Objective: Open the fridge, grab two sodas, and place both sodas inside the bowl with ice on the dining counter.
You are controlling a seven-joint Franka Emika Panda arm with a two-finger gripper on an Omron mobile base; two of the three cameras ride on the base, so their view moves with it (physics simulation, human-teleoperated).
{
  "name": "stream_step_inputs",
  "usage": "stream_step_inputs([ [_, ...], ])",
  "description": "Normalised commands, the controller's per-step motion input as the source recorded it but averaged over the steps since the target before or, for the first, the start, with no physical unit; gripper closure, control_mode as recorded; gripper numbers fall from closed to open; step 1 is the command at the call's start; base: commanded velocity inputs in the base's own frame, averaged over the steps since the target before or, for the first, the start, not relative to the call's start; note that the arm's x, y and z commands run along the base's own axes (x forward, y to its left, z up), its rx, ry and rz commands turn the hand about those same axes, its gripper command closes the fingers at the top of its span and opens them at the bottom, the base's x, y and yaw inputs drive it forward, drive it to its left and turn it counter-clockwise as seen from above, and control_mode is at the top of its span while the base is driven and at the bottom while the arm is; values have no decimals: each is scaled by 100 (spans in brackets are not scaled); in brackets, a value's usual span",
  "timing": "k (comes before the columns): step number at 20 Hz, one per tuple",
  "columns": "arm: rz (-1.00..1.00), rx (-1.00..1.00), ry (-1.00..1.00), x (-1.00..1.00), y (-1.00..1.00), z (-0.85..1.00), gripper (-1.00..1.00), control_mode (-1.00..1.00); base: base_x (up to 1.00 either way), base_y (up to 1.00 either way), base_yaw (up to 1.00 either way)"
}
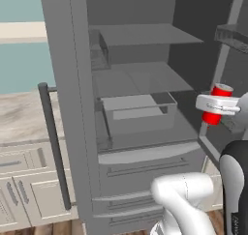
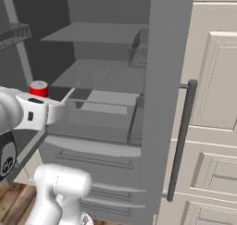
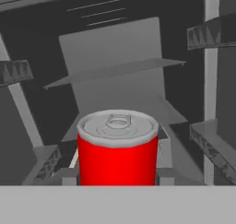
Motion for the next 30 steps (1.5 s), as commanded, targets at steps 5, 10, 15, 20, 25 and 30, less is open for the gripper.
stream_step_inputs([
  [5, 0, 0, 0, 0, 0, 0, 100, 100, -100, -12, 5],
  [10, 0, 0, 0, 0, 0, 0, 100, 100, -99, -18, 16],
  [15, 0, 0, 0, 0, 0, 0, 100, 100, -83, -45, 26],
  [20, 0, 0, 0, 0, 0, 0, 100, 100, -92, -38, 30],
  [25, 0, 0, 0, 0, 0, 0, 100, 100, -99, -22, 31],
  [30, 0, 0, 0, 0, 0, 0, 100, 100, -100, 0, 26],
])
